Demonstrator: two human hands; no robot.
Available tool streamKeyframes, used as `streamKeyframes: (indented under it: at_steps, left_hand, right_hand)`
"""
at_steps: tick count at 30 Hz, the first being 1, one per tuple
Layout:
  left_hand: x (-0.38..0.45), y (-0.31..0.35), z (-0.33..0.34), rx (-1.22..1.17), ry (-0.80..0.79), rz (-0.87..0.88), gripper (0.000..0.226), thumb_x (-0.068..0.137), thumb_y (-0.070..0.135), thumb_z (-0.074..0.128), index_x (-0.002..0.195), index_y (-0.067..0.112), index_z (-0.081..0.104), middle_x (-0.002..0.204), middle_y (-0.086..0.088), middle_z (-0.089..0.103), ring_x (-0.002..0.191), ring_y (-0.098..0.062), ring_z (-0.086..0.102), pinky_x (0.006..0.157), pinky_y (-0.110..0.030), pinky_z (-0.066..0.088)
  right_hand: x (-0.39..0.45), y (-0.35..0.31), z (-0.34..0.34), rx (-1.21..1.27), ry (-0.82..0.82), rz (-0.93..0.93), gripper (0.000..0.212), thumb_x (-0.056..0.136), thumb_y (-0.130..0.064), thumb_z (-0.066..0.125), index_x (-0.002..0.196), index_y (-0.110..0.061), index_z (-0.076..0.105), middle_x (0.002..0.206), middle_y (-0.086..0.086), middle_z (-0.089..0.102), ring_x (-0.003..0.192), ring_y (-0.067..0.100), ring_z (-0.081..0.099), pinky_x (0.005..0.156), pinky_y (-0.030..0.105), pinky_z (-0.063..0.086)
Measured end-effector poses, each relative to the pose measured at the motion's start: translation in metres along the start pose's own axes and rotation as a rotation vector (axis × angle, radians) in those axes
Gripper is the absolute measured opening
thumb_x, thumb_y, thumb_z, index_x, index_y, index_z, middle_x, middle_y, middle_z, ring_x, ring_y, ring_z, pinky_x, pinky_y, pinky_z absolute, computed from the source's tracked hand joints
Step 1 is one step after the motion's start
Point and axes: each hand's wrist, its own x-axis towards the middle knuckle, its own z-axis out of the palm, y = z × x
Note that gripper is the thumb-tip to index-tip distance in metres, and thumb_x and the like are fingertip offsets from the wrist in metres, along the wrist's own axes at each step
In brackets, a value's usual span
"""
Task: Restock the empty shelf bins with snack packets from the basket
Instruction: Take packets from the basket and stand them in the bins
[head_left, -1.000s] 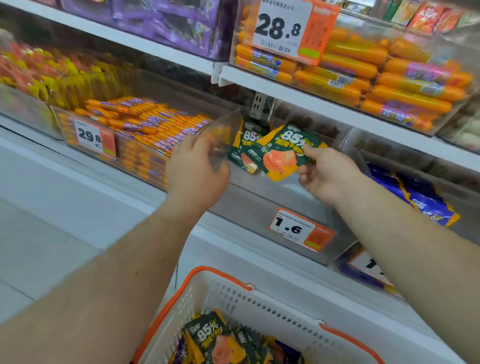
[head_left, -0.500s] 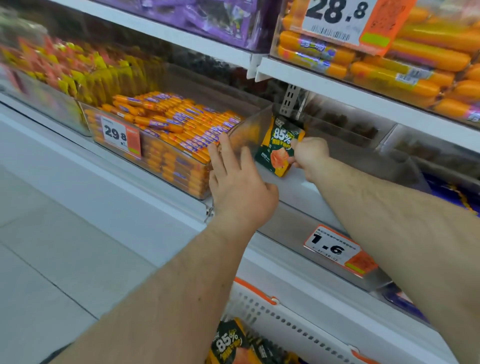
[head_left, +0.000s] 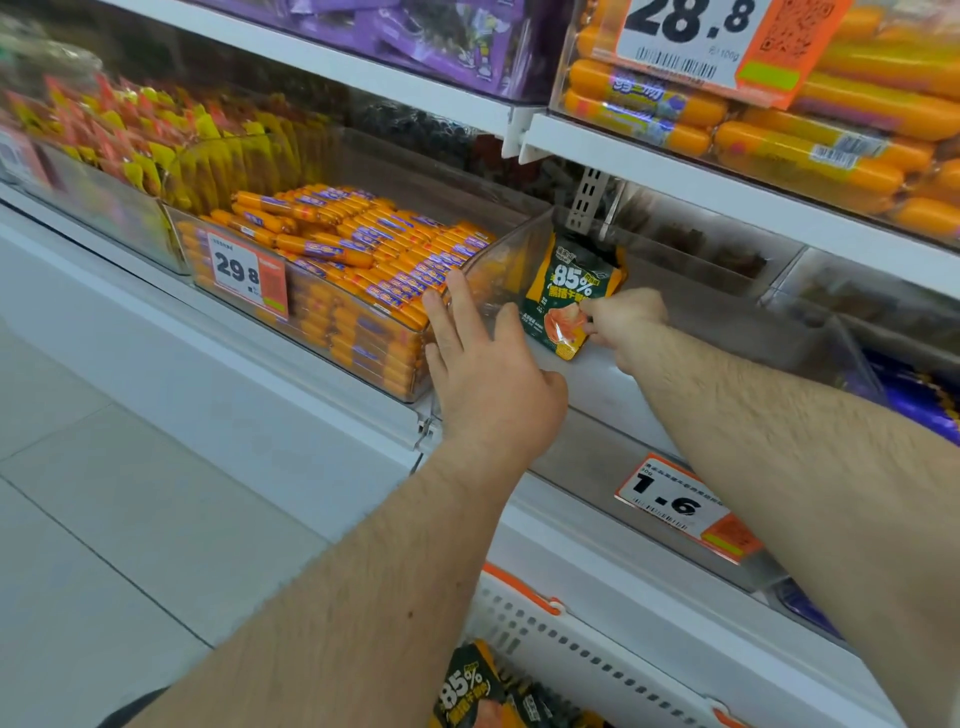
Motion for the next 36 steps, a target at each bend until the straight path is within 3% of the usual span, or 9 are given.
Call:
streamKeyframes:
  at_steps: [7,9,11,14,18,21,25,29,36]
  left_hand:
    - [-0.003,0.004,-0.005,0.001,-0.003,-0.010,0.063,0.085,0.028,0.059,0.143,0.024,0.034,0.161,-0.010,-0.015,0.147,-0.033,-0.020,0.118,-0.052,-0.002]
    - [-0.007,0.006,-0.008,0.015,0.127,0.117,0.057,0.079,0.025,0.063,0.133,0.022,0.045,0.158,-0.013,0.012,0.146,-0.034,0.005,0.115,-0.054,0.012]
    - [-0.011,0.010,-0.013,-0.094,0.268,0.347,0.044,0.073,0.020,0.064,0.116,0.016,0.057,0.130,-0.010,0.047,0.116,-0.028,0.045,0.095,-0.046,0.042]
    - [-0.027,0.019,-0.022,-0.264,-0.012,0.497,0.023,0.080,0.015,0.061,0.102,0.020,0.059,0.088,0.007,0.060,0.067,-0.006,0.049,0.065,-0.030,0.042]
    - [-0.046,0.019,-0.013,-0.148,-0.313,0.561,0.010,0.078,0.017,0.063,0.081,0.027,0.060,0.065,0.011,0.059,0.065,-0.011,0.055,0.065,-0.030,0.049]
    - [-0.056,0.017,-0.008,-0.012,-0.532,0.540,0.012,0.081,0.019,0.063,0.091,0.024,0.065,0.076,0.012,0.059,0.077,-0.014,0.058,0.068,-0.025,0.045]
    - [-0.061,0.004,-0.003,0.326,-0.943,0.389,0.038,0.084,0.037,0.064,0.120,0.027,0.056,0.101,0.006,0.064,0.091,-0.015,0.060,0.082,-0.029,0.049]
    - [-0.067,-0.006,0.000,0.555,-1.140,0.371,0.045,0.089,0.044,0.059,0.126,0.019,0.059,0.111,-0.002,0.068,0.103,-0.021,0.064,0.094,-0.040,0.052]
    - [-0.073,-0.016,0.006,0.579,-1.173,0.345,0.052,0.093,0.046,0.057,0.139,0.023,0.049,0.139,0.005,0.052,0.123,-0.021,0.052,0.105,-0.042,0.043]
  right_hand:
    - [-0.005,-0.001,-0.009,0.001,-0.012,0.021,0.029,0.071,-0.018,0.083,0.092,-0.008,0.067,0.089,0.008,0.072,0.078,0.023,0.071,0.075,0.039,0.061]
    - [-0.016,-0.005,-0.020,-0.018,0.025,-0.018,0.021,0.072,-0.017,0.079,0.088,-0.008,0.069,0.087,0.010,0.073,0.078,0.022,0.070,0.074,0.041,0.062]
    - [-0.035,-0.010,-0.034,-0.057,0.053,-0.113,0.011,0.074,-0.013,0.071,0.082,-0.005,0.072,0.080,0.014,0.072,0.075,0.018,0.068,0.073,0.046,0.062]
    - [-0.076,-0.010,-0.057,-0.072,0.047,-0.303,0.014,0.077,-0.011,0.062,0.079,-0.012,0.076,0.082,0.006,0.073,0.080,0.014,0.065,0.079,0.037,0.059]
    - [-0.128,0.003,-0.087,-0.065,0.020,-0.486,0.013,0.086,-0.014,0.063,0.089,-0.016,0.075,0.083,-0.004,0.072,0.084,0.011,0.068,0.080,0.025,0.053]
    - [-0.159,0.023,-0.098,-0.022,0.071,-0.610,0.012,0.087,-0.010,0.062,0.089,-0.014,0.073,0.078,-0.005,0.068,0.074,0.010,0.064,0.075,0.024,0.052]
    - [-0.199,0.075,-0.100,0.011,0.237,-0.943,0.012,0.079,-0.005,0.062,0.084,-0.008,0.072,0.078,-0.005,0.063,0.068,0.009,0.055,0.068,0.017,0.044]
    - [-0.226,0.159,-0.085,0.002,0.020,-0.672,0.012,0.083,-0.006,0.062,0.086,-0.010,0.073,0.081,-0.003,0.066,0.068,0.013,0.056,0.066,0.022,0.046]
    - [-0.243,0.294,-0.041,-0.512,-0.480,0.041,0.020,0.093,-0.018,0.055,0.100,-0.005,0.069,0.096,0.012,0.069,0.082,0.023,0.061,0.075,0.036,0.051]
